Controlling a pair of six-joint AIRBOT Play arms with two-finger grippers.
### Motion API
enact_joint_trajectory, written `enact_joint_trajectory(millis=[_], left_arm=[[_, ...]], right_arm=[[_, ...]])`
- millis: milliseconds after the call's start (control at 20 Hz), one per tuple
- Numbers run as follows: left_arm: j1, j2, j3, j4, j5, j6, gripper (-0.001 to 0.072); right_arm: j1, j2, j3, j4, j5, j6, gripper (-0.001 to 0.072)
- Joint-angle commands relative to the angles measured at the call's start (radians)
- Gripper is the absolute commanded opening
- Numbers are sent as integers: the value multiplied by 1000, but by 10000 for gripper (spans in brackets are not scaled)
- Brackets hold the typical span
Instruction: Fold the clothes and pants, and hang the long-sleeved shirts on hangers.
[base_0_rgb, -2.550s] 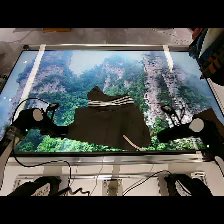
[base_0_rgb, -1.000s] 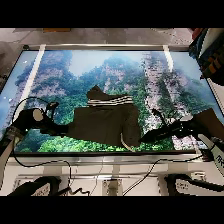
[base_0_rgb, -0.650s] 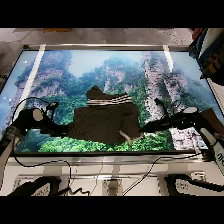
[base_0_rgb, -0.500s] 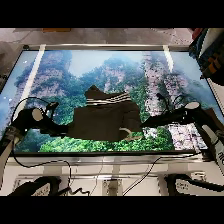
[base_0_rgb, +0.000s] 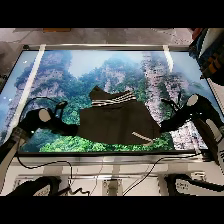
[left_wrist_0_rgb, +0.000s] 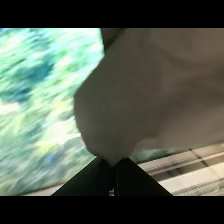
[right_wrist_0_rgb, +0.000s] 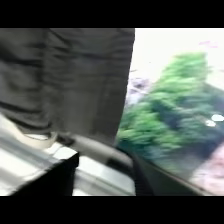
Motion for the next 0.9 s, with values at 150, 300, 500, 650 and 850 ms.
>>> enact_joint_trajectory(millis=[150, 300, 500, 650, 850], left_arm=[[-116, 1, -1, -27, 89, -4, 9], [-116, 1, -1, -27, 89, -4, 10], [-116, 1, -1, -27, 89, -4, 10], [-116, 1, -1, -27, 92, -3, 10], [-116, 1, -1, -27, 92, -4, 10]], right_arm=[[-129, -2, 5, -100, -90, 98, 388], [-285, -2, 1, -24, -65, 43, 311], [-494, -2, -152, 337, -28, -72, 360], [-494, -2, -321, 459, -77, -81, 523], [-391, -2, -427, 490, -221, -88, 522]])
